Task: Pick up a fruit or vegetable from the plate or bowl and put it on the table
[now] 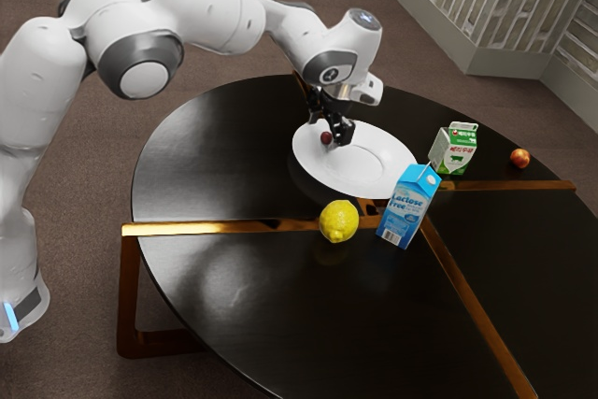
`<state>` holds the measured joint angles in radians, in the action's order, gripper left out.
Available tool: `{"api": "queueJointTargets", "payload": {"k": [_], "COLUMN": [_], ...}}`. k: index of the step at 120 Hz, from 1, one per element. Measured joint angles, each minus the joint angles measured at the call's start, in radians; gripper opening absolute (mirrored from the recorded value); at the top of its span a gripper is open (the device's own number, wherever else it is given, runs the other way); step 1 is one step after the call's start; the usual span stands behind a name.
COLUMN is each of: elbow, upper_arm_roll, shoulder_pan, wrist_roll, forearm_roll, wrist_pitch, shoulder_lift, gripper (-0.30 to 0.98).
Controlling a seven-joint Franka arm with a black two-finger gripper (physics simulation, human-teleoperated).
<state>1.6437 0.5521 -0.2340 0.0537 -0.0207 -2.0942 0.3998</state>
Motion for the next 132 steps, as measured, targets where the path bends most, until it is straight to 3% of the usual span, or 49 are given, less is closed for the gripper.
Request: {"api": "queueJointTargets", "payload": {"k": [37,85,107,132], "elbow": [-0.005,-0.030,-0.031,-0.031], "upper_arm_roll": [0.001,-0.002,-0.002,-0.001], "shoulder_pan": [-0.003,0.000,0.001,-0.007], "wrist_roll": [0.000,0.001,0.001,0.004], "forearm_roll": [0.006,0.022,0.021,0.027], "wrist_pitch": [-0.002,-0.006,-0.007,-0.016], "shoulder_lift": [0.009,0.027,0.033,0.029], "gripper": [0.49,0.43,0.27,0.18]}}
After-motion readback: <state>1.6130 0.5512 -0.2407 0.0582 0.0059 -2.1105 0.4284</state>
